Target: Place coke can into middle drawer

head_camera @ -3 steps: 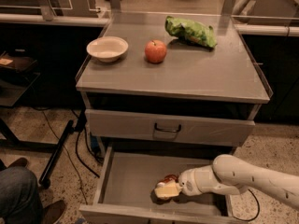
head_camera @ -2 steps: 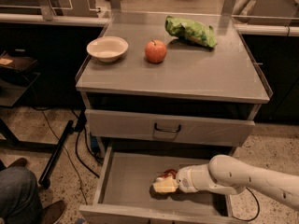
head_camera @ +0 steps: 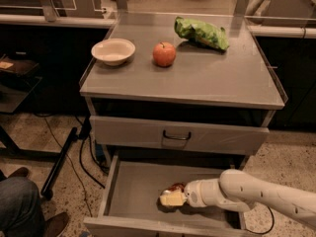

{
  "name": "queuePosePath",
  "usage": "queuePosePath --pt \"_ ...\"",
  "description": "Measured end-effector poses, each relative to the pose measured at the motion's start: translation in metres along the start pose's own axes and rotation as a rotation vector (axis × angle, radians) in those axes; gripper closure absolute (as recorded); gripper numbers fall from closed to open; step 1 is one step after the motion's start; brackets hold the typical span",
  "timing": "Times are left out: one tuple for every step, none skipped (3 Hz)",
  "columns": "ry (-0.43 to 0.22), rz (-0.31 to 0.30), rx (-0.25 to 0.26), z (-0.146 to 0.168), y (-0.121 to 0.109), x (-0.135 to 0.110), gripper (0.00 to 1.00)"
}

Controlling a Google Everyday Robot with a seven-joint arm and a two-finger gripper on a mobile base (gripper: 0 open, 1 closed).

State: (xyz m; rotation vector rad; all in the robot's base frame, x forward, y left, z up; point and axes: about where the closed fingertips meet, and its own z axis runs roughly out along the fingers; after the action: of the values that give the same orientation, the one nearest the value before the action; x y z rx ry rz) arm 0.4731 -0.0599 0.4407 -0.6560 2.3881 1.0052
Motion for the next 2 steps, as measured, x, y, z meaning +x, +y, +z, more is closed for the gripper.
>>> queuePosePath --pt "-0.024 0.025 0.019 0.0128 -0.0082 -0.0027 1.00" --pt "-0.032 0.038 0.042 0.0211 -0.0133 -0.0014 1.00"
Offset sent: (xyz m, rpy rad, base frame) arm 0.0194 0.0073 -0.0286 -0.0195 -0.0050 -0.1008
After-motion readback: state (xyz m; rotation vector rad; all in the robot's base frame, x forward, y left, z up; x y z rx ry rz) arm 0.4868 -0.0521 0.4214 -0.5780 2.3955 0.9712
